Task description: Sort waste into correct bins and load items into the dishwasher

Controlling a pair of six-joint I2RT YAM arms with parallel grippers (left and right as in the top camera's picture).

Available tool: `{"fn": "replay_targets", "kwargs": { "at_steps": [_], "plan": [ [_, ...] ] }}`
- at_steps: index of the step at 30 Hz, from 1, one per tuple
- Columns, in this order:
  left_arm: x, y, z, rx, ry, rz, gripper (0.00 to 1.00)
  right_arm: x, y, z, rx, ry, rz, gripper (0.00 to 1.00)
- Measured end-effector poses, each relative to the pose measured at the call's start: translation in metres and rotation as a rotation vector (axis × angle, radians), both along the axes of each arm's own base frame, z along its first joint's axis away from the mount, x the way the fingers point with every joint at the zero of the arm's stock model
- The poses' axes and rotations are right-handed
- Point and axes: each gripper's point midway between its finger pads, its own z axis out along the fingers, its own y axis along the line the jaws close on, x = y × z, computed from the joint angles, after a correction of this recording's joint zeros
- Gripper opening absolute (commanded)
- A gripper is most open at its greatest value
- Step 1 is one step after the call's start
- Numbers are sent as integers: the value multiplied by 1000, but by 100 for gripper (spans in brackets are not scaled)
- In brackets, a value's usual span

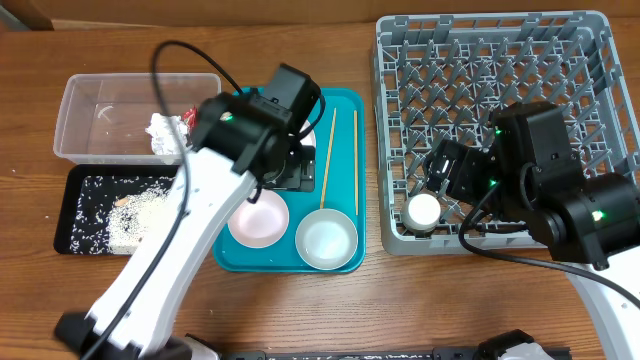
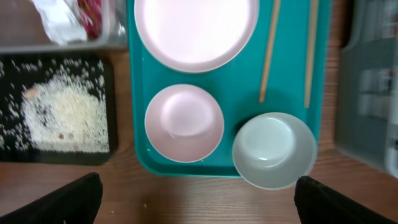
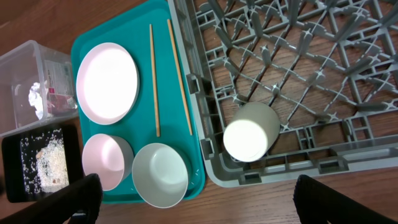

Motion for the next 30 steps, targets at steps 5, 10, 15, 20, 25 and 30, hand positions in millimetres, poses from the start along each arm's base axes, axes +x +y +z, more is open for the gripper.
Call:
{"fn": "replay_targets", "kwargs": {
  "at_steps": [5,10,15,20,25,30],
  "plan": [
    [-22,2,67,-78,-144,-58,100,0,0,0,0,0,-1,100],
    [-47,18,93,-101,-203,-79,100,0,0,0,0,0,-1,100],
    [-49,27,100,-83,-234,-79,100,0,0,0,0,0,0,100],
    [-55,56,125,-67,-375,16,100,0,0,0,0,0,-1,100],
    [-63,97,180,-97,-712,103,100,0,0,0,0,1,-1,100],
    [-51,113,178,-72,-898,48,100,0,0,0,0,1,-1,100]
  ]
}}
